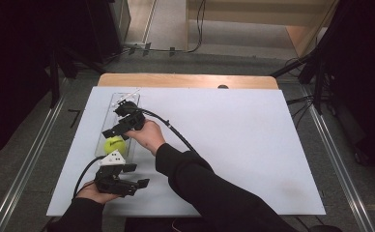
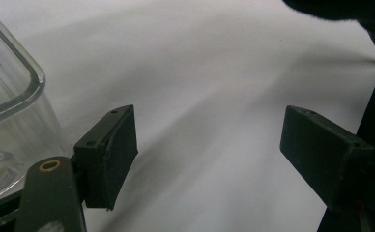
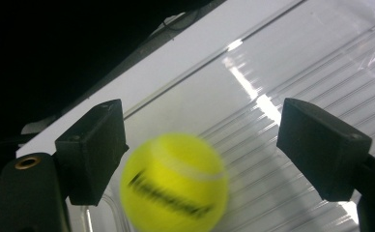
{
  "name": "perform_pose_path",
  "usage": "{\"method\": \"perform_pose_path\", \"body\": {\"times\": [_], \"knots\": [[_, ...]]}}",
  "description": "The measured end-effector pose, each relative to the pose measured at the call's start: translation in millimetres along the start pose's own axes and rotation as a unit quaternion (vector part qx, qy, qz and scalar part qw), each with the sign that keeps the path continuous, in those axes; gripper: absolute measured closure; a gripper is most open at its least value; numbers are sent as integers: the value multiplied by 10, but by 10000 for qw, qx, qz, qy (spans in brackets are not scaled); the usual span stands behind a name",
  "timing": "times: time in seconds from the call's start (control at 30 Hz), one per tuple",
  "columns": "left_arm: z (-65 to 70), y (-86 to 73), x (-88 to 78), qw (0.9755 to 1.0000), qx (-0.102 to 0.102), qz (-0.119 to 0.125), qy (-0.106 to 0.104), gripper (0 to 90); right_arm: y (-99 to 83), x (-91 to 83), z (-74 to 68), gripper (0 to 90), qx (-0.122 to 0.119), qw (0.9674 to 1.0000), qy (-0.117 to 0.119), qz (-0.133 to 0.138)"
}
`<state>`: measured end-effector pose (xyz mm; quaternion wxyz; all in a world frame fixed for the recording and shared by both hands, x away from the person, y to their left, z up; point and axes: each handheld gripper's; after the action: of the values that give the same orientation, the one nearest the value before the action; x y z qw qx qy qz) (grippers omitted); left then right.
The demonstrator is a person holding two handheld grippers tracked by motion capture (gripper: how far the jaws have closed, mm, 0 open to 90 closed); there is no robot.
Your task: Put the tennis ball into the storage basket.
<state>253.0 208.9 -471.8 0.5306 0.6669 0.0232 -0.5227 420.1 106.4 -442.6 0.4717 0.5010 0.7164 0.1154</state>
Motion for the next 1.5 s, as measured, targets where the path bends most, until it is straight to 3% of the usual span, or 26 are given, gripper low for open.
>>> {"method": "perform_pose_path", "body": {"times": [0.2, 0.63, 1.0, 1.5], "knots": [[-1, 0, 1, 10000, 2, -8, 4, 215, -2, -76, -7, 159, -57, 9998, -153, -133], [-12, 16, 23, 10000, 12, -25, 2, 215, -66, -300, -34, 166, -181, 9993, -235, -237], [-9, 1, 11, 10000, 2, -32, 23, 215, -157, -512, -17, 184, -59, 9998, -130, -127], [-12, -10, 9, 10000, -16, -40, 41, 215, -332, -772, 55, 196, -46, 9995, -287, -103]]}}
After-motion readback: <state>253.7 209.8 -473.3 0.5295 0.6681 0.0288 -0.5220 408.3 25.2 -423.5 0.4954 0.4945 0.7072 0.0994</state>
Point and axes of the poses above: each handheld gripper's, and its own axes: x roughly forward along the jaws, y roughly out of its top, z roughly to its right, and after that the axes turned 12 degrees about y, right-handed
